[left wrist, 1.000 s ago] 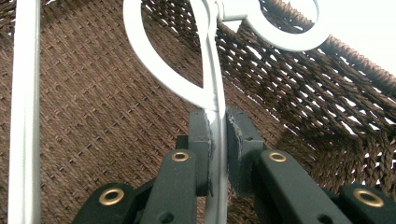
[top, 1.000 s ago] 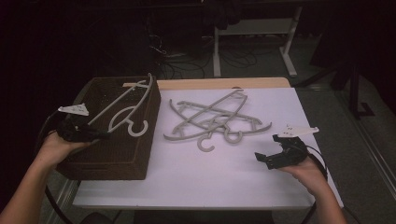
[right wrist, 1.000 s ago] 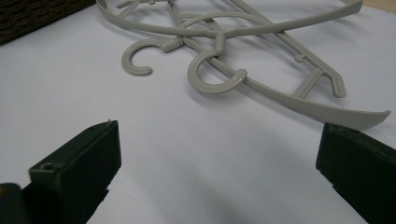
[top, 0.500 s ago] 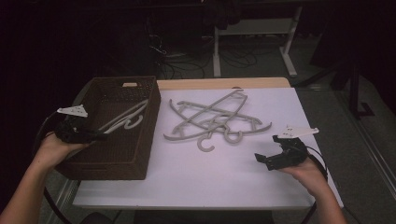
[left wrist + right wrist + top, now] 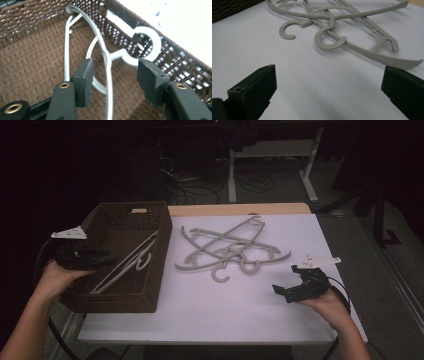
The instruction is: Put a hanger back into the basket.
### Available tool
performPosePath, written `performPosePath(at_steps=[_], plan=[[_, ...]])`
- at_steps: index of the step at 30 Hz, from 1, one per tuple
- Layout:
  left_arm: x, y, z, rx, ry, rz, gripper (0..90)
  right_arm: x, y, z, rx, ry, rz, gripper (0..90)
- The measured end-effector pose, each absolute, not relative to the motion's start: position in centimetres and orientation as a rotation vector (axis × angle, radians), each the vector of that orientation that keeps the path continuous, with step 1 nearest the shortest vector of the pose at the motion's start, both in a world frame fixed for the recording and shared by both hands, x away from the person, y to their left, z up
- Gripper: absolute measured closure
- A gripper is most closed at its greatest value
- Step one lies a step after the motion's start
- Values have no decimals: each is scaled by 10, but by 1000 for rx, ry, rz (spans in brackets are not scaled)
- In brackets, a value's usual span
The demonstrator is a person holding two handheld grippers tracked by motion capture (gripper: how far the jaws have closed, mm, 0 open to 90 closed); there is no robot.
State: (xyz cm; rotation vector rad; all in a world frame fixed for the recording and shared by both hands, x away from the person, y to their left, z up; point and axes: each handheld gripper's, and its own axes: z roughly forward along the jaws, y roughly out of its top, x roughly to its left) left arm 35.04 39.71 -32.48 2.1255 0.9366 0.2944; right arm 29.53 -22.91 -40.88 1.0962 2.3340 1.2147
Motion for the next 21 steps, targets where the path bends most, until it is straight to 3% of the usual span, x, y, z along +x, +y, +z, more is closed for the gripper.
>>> performPosePath(at_steps=[10,21], plan=[[354,345,-305,2084,820,269,301,297,-230,-408,1098,2333,1221,0],[357,267,-289,2076,668,242,253,297,-229,-408,1090,2338,1227,0]])
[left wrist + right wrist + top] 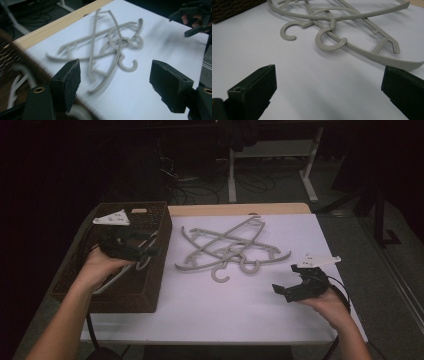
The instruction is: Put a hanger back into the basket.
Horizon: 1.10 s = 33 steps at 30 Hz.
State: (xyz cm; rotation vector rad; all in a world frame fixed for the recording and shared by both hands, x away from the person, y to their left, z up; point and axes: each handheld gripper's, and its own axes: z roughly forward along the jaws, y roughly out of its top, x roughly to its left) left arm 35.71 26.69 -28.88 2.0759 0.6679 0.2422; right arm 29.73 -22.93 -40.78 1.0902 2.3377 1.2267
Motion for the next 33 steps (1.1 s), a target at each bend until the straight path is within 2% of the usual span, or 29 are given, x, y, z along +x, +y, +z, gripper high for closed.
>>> performPosePath(at_steps=[11,19,28,33], plan=[[369,185,-299,2107,576,180,224,298,-230,-407,1083,2342,1231,0],[382,134,-322,2148,576,197,226,297,-230,-407,1077,2341,1236,0],[406,108,-369,2200,609,173,313,298,-230,-407,1075,2343,1240,0],[415,105,-391,2232,613,178,421,298,-230,-407,1075,2345,1240,0]])
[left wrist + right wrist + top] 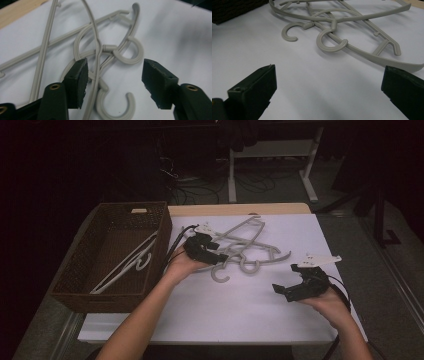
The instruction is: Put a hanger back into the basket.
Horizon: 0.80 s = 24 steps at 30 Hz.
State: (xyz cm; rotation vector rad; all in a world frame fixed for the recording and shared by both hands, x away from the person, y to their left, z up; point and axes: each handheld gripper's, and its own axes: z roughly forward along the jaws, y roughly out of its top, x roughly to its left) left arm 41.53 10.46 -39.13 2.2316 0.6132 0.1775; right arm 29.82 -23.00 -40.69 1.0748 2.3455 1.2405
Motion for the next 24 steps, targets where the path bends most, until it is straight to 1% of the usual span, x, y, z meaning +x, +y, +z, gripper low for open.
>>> performPosePath(at_steps=[3,4,5,12,19,24], plan=[[420,104,-402,2265,603,188,460,298,-229,-407,1076,2347,1239,0],[422,104,-405,2272,607,188,493,298,-229,-407,1074,2347,1238,0],[424,104,-408,2278,613,186,493,298,-229,-407,1074,2347,1238,0],[434,106,-426,2304,634,156,607,298,-230,-407,1073,2347,1240,0],[439,102,-439,2372,638,185,654,299,-229,-407,1074,2348,1238,0],[440,101,-442,2379,634,191,701,299,-230,-407,1076,2347,1240,0]])
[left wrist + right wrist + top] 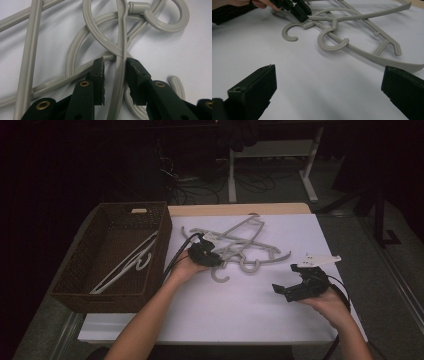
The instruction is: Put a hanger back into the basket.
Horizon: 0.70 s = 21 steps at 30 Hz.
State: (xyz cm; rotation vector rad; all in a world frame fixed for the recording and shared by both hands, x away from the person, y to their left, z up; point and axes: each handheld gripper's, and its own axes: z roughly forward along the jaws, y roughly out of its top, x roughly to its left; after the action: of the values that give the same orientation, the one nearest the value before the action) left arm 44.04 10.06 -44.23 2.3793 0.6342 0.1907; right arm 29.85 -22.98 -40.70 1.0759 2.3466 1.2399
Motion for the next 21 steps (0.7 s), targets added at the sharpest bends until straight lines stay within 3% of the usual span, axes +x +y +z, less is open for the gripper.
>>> performPosePath(at_steps=[8,21], plan=[[444,100,-448,2402,631,193,783,299,-229,-407,1075,2350,1237,0],[443,99,-447,2431,576,213,823,299,-229,-408,1073,2352,1237,0]])
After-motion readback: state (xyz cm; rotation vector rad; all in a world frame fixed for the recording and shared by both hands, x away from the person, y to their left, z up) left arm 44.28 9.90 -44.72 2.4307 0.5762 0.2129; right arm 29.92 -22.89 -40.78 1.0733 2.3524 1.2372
